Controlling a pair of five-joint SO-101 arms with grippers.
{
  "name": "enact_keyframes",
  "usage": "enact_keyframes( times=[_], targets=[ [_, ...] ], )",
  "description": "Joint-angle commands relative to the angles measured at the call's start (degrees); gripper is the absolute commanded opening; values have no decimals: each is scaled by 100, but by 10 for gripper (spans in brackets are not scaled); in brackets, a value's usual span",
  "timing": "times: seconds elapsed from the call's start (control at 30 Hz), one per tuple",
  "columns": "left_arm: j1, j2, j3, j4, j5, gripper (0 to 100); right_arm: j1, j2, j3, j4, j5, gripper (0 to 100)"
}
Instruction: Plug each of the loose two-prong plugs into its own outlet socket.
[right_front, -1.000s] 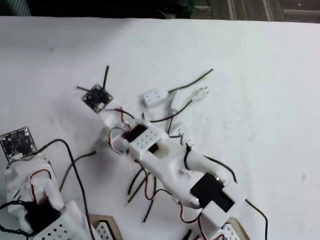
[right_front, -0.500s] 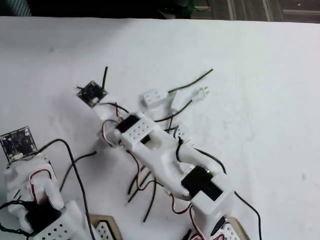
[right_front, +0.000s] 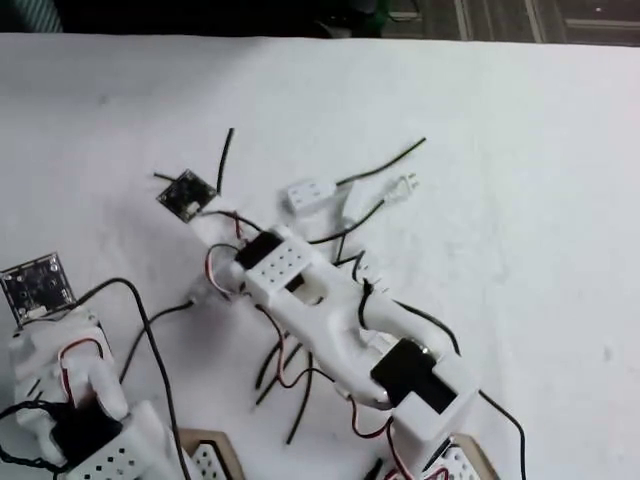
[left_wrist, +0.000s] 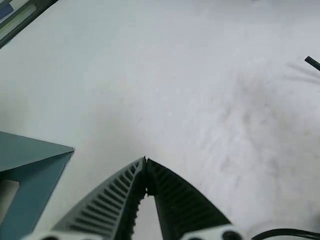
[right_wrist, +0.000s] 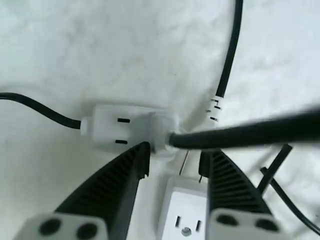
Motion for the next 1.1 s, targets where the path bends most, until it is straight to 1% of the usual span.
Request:
enact_keyframes(
  times=[0.0,0.23,0.4,0.6,0.67,0.77,0.83,1.07],
  targets=[
    [-40,-48,-26,26,-35,23,13,-338,-79,4,-53,159],
    [-40,-48,-9,18,-35,23,-4,-338,-79,-163,-53,159],
    [-40,-48,44,-18,-35,23,-163,-330,-53,-338,-53,159],
    [-40,-48,44,-18,-35,23,-154,-330,281,-840,-9,155],
    [-40,-48,44,-18,-35,23,-154,-330,404,-989,0,112],
    [-40,-48,44,-18,-35,23,-145,-330,431,-1042,0,14],
    [-40,-48,44,-18,-35,23,-145,-338,440,-1007,0,27],
    [-40,-48,53,-18,-35,23,-145,-295,624,-971,0,18]
  ],
)
